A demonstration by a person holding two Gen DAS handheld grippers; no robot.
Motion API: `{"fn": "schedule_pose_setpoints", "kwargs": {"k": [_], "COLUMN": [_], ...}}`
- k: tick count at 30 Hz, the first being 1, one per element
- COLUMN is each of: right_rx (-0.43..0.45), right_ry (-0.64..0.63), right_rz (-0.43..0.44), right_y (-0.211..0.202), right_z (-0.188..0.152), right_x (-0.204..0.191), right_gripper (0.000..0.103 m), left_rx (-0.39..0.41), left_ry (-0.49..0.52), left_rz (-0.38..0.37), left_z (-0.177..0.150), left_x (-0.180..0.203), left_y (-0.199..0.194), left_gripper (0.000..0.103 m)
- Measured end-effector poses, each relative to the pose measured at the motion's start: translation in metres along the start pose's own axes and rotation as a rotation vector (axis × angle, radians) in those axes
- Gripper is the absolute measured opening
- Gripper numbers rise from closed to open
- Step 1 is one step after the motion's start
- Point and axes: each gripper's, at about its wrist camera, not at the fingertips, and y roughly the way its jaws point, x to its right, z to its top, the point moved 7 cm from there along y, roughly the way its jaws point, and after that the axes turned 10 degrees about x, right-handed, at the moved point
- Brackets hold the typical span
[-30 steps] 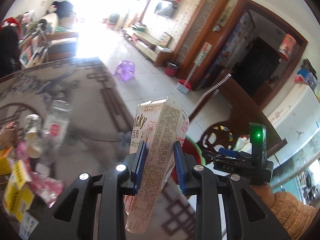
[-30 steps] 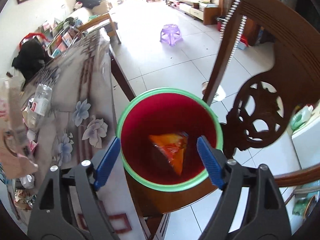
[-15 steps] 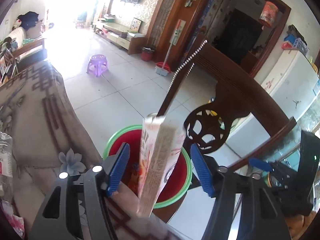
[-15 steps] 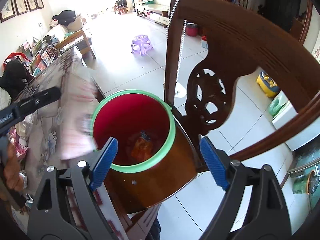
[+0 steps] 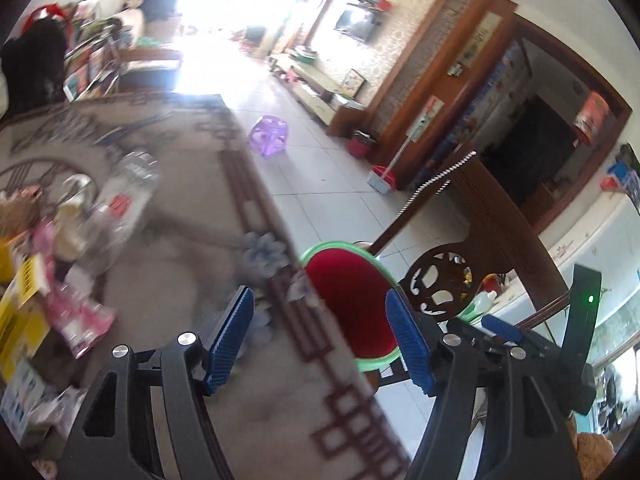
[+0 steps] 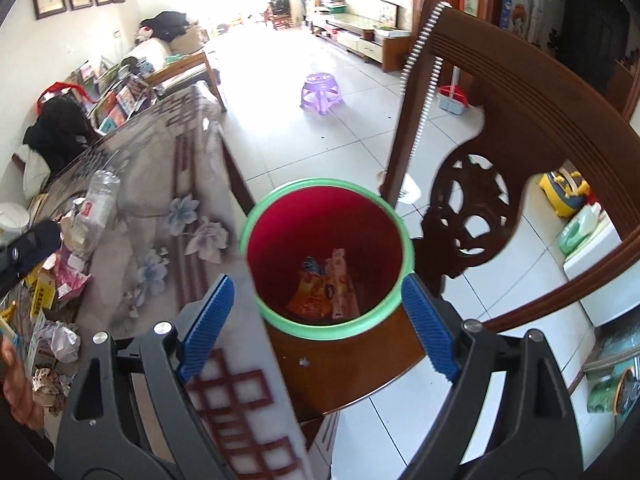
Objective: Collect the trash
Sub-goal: 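Carry the bag and box to the red bin and open both tools over it, then grasp the crumpled silver foil wrapper with the right tool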
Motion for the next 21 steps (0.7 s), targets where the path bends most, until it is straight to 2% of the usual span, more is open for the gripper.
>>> {"fn": "schedule_pose_setpoints", "kwargs": {"k": [6, 11, 16, 21], "right_rx": [-0.009, -0.018, -0.046, -0.138], "right_ry": [-0.058, -0.114, -0.155, -0.174], "right_rz": [0.067, 0.133, 0.188, 0.304], "right_y": [-0.006, -0.018, -0.027, -0.024], "right_z": [-0.004, -0.017, -0.037, -0.068], "right_x": [-0.072, -0.134, -0.183, -0.239], "right_gripper": [0.085, 0.085, 0.085, 0.085], "left_rx": [0.045, 0.06, 0.029, -0.015], "left_ry": [0.0, 0.078, 0.097, 0.04], "left_rz": [0.08, 0.142, 0.215, 0.255], "left_z": [0.009, 0.016, 0.007, -0.012], "left_x": [-0.07, -0.125, -0.187, -0.235], "left_y": [-0.052, -0.095, -0.126, -0.147], "left_gripper": [0.065, 0.065, 0.065, 0.065]}}
